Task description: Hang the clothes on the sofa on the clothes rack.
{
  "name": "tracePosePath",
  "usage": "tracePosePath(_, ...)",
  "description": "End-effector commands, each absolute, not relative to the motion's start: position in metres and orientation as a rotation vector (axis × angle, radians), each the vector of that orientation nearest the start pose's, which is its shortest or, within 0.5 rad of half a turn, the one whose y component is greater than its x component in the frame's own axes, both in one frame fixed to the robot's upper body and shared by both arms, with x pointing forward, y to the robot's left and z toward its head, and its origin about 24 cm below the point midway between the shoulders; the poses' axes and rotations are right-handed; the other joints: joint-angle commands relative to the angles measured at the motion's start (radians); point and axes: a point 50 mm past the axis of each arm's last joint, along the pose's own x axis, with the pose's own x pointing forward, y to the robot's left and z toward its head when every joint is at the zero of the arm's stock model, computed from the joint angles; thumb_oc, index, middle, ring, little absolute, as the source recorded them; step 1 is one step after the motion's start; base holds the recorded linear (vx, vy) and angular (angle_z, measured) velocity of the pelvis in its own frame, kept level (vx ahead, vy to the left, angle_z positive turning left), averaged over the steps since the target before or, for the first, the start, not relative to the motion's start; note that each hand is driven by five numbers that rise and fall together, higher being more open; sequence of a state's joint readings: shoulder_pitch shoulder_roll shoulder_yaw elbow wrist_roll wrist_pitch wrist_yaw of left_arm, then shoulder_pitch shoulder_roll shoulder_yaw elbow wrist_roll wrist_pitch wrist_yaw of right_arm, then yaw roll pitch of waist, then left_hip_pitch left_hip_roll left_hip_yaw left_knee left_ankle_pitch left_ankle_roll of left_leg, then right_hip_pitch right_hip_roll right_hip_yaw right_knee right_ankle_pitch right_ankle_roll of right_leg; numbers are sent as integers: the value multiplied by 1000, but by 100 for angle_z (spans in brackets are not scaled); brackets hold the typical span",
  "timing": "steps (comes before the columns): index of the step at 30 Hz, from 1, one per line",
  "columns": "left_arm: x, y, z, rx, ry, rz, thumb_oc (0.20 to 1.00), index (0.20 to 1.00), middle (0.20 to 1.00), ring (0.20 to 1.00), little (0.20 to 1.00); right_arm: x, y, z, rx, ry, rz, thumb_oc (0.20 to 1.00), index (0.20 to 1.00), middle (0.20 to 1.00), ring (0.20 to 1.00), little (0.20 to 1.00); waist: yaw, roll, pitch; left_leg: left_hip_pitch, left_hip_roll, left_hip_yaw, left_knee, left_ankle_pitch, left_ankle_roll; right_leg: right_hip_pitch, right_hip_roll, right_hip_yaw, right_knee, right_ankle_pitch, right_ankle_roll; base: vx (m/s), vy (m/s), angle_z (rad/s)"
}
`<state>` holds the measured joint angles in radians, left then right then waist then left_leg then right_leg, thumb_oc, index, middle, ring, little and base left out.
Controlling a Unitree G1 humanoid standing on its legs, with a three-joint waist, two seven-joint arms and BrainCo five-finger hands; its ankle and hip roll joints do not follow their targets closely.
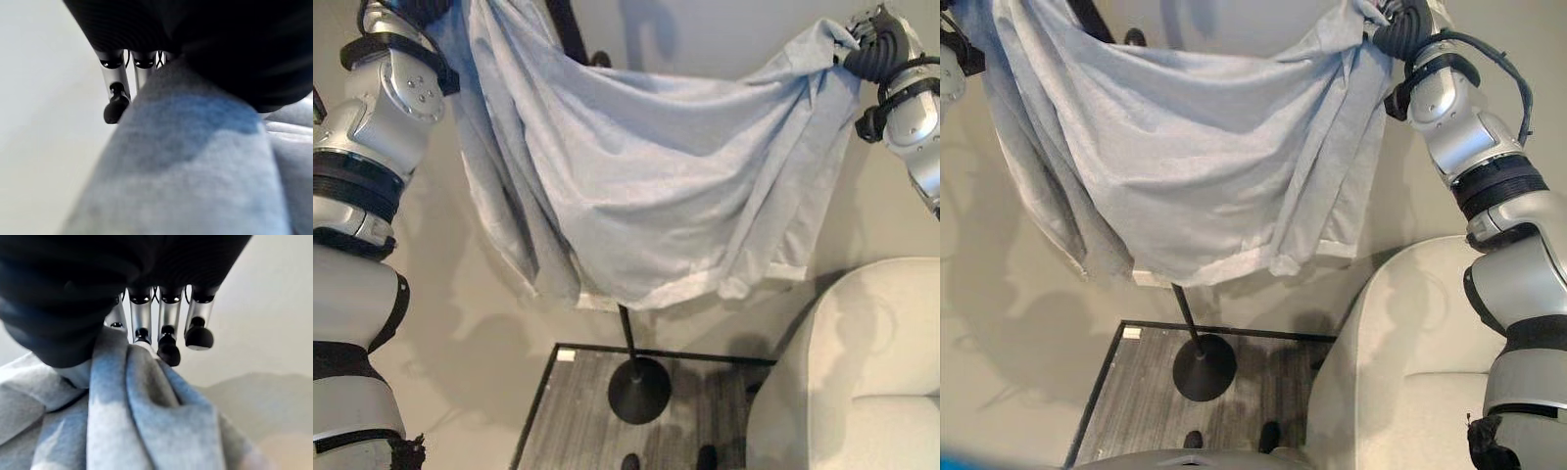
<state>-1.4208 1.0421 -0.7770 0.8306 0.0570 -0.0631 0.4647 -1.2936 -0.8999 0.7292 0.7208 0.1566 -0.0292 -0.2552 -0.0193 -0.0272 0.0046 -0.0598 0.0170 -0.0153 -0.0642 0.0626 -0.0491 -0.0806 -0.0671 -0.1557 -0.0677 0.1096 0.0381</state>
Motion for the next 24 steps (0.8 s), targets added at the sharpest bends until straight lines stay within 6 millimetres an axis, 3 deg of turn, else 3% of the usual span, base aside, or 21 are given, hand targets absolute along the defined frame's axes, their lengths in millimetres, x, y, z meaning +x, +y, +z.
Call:
tracePosePath(1,336,307,408,1204,-673,826,200,200,200,200,200,374,-254,361,-980,-553,-387,200,200,200,200,200,42,-22,4,97,55,11,-23,-58,-32,124,-88,51,-20,-68,148,11,51,-2)
tracePosePath(17,327,337,382,1204,-585,861,200,200,200,200,200,377,-251,339,-970,-530,-334,200,200,200,200,200,59,-24,-4,144,47,30,-23,-90,-19,145,-122,32,-15,-60,171,2,9,0)
tracePosePath(24,326,349,358,1188,-534,844,200,200,200,200,200,378,-243,328,-982,-531,-283,200,200,200,200,200,72,-31,2,150,46,31,-23,-94,-18,152,-132,18,-14,-59,172,0,2,0)
